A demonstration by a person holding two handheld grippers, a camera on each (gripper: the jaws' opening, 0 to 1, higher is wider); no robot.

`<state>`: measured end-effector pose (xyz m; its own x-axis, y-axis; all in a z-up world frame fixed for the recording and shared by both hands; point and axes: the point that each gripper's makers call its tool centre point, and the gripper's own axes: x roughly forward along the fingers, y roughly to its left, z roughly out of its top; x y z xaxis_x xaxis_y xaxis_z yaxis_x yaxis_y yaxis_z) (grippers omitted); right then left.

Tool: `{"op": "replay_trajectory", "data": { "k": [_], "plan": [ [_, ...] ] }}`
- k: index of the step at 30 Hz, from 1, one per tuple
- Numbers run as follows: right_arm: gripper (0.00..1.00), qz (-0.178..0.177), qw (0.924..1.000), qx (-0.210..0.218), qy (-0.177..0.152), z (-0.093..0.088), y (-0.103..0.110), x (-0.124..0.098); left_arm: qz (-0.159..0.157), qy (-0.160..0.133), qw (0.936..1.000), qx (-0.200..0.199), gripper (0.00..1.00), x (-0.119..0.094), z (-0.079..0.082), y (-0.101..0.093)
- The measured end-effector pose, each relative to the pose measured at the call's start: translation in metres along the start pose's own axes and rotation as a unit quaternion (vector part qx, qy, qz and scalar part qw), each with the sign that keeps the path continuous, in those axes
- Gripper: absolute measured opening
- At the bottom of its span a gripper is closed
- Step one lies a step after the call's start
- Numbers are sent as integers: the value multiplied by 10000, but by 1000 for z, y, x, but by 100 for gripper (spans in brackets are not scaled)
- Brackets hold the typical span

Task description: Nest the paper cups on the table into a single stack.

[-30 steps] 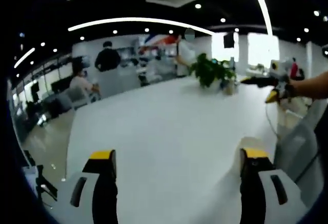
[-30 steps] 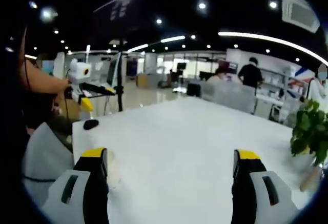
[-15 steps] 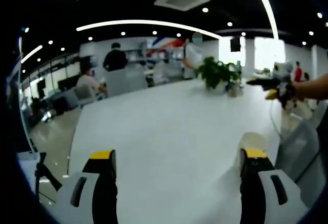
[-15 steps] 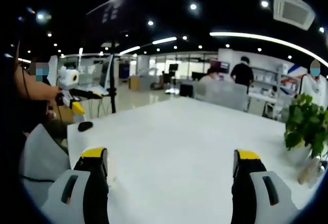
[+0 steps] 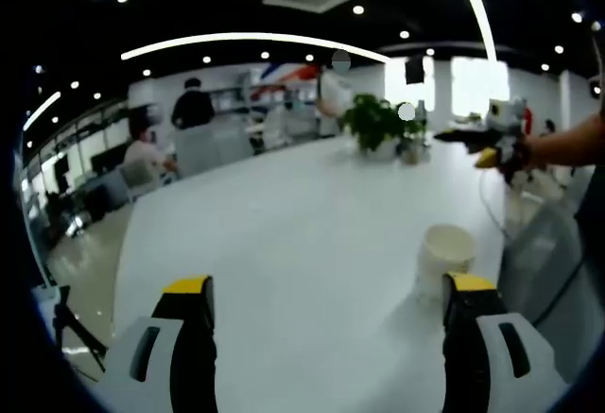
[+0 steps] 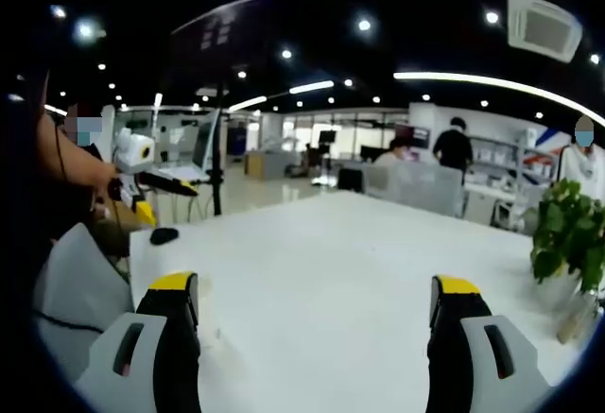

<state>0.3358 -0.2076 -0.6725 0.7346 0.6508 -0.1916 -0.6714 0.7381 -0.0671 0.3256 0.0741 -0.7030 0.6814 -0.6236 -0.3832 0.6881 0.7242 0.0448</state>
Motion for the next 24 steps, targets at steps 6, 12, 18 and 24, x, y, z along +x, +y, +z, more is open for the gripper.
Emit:
{"op": "replay_trajectory", "data": {
  "k": [6,12,18,24],
  "plan": [
    [100,129,9999,-5,-72,-7,16,4,-148,13,9999,2,100,6,-6,-10],
    [100,307,9995,14,13,-21,33,10,-276,-32,9996,53,100,15,-13,-24],
    [100,492,9987,87,123,-36,49,13,-508,-19,9987,41,100,27,-20,-40],
    [100,849,9960,44,272,-50,71,20,-908,125,9956,192,100,42,-32,-63]
  ]
}}
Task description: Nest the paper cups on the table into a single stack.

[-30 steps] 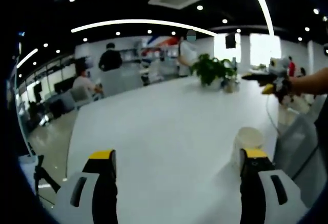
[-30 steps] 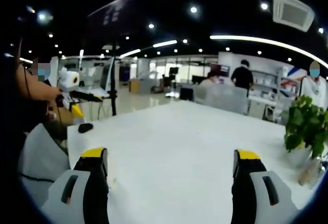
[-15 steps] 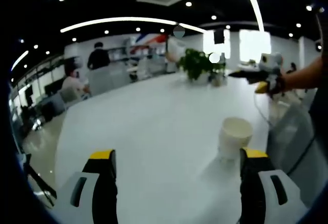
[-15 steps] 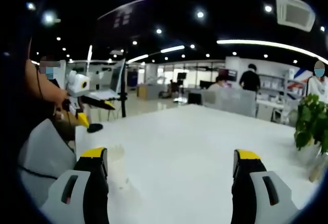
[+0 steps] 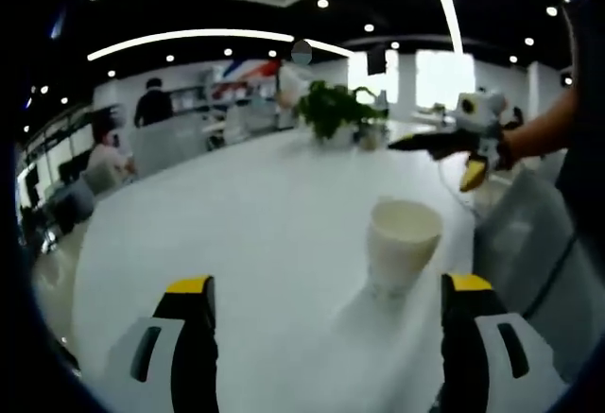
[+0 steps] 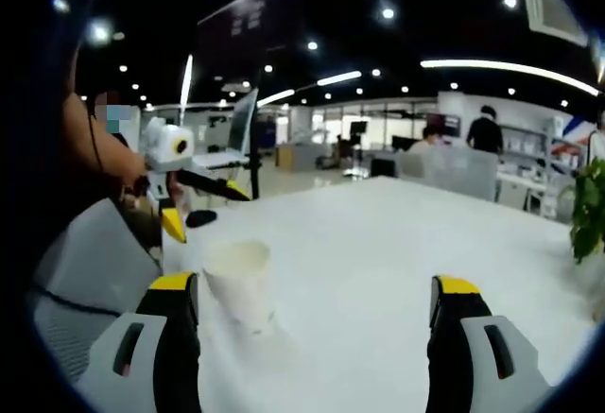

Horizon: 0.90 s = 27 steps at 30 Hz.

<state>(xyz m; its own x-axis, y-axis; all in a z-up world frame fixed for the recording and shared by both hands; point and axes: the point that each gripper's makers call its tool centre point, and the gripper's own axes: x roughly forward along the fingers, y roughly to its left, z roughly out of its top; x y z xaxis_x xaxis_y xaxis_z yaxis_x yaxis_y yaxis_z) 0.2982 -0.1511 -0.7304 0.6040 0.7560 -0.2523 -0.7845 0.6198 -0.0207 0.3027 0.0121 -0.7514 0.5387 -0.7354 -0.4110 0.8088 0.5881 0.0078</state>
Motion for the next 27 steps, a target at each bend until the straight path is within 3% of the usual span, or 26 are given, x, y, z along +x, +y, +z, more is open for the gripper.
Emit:
{"op": "replay_trajectory", "data": {
  "k": [7,10,15,23,27],
  "plan": [
    [100,284,9995,-58,149,-12,13,13,-273,67,9996,64,95,19,-5,-14],
    [98,427,9985,-82,326,-24,23,19,-470,150,9986,207,92,25,-10,-29],
    [79,678,9954,-240,626,-42,37,24,-795,379,9952,437,86,32,-24,-44],
    [71,934,9928,-237,705,-42,42,31,-832,364,9949,439,78,33,-24,-42],
    [63,1078,9914,-225,709,-42,47,39,-1008,453,9922,571,71,37,-25,-45]
  ]
}}
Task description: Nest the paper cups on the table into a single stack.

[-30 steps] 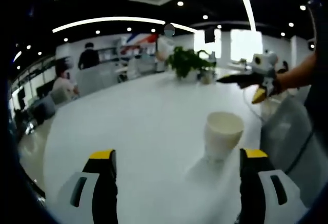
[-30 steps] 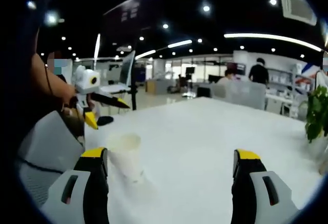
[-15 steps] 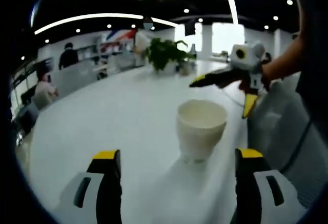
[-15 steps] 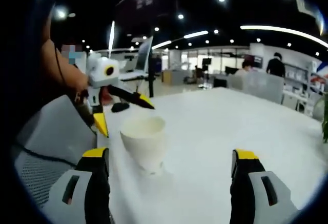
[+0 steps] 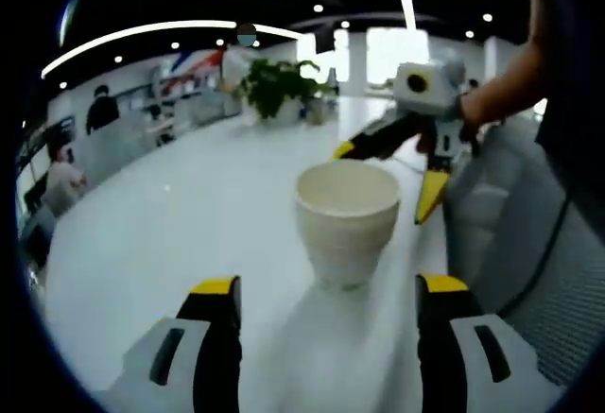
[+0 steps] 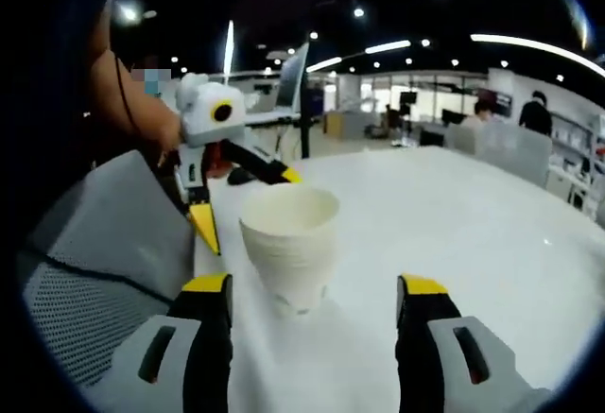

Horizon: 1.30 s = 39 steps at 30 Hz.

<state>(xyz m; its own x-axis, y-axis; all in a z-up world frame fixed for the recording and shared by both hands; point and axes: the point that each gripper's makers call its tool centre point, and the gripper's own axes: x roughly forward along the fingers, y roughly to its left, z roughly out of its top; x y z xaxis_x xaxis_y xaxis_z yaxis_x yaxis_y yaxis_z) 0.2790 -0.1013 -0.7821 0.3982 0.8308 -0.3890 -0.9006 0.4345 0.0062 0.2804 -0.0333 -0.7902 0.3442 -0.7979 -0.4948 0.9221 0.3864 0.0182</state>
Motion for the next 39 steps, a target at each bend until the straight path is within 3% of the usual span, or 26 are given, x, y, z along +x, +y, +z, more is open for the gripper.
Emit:
{"op": "replay_trajectory", "data": {
  "k": [8,12,16,19,39],
  "plan": [
    [53,465,9983,-136,309,-10,14,18,-318,2,9992,237,56,17,3,-14],
    [47,510,9980,-118,351,-15,17,23,-315,23,9991,281,48,17,2,-13],
    [42,554,9976,-151,384,-17,20,27,-307,53,9993,225,46,18,-1,-10],
    [36,528,9976,-188,407,-19,18,28,-339,122,9988,344,37,18,-3,-9],
    [32,376,9989,9,296,-14,9,30,-323,128,9992,217,31,24,3,-5]
  ]
}}
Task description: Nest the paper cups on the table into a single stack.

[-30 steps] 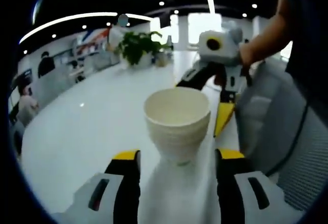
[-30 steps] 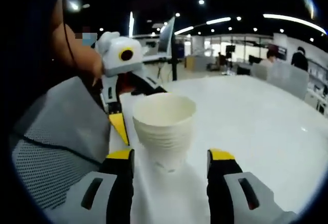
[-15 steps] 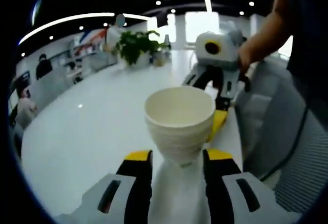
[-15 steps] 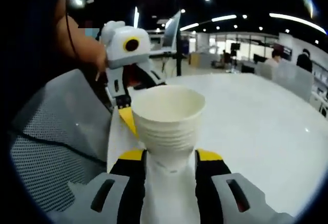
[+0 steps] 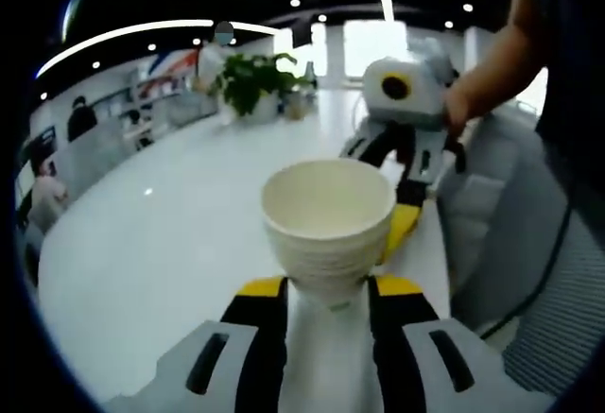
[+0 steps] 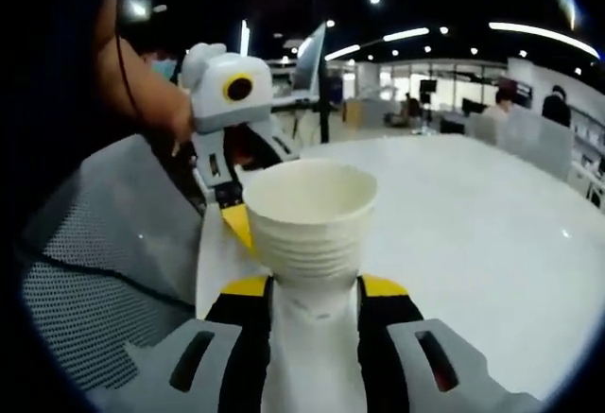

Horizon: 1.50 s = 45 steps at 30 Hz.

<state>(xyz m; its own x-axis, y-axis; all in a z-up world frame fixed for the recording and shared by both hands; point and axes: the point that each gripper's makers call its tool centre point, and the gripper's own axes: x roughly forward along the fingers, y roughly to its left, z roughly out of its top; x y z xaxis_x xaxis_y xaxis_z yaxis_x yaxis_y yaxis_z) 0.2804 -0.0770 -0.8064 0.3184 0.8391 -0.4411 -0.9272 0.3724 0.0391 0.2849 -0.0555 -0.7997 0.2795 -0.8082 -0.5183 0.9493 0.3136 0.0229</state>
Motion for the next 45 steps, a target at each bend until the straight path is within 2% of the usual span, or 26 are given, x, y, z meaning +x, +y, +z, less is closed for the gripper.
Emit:
{"op": "replay_trajectory", "data": {
  "k": [7,11,25,33,45],
  "plan": [
    [32,-36,9999,88,-81,10,-10,-1,23,-79,10000,30,31,-3,10,10],
    [32,-13,9999,108,-41,14,-22,2,43,-17,10000,17,31,1,14,22],
    [32,-68,9997,158,-146,38,-59,-6,63,-160,9999,-3,30,7,46,54],
    [32,-67,9999,96,-106,43,-76,-1,20,-135,9999,41,30,11,50,71],
    [32,-24,9999,109,-105,55,-111,10,45,-93,9999,81,30,18,58,106]
  ]
}}
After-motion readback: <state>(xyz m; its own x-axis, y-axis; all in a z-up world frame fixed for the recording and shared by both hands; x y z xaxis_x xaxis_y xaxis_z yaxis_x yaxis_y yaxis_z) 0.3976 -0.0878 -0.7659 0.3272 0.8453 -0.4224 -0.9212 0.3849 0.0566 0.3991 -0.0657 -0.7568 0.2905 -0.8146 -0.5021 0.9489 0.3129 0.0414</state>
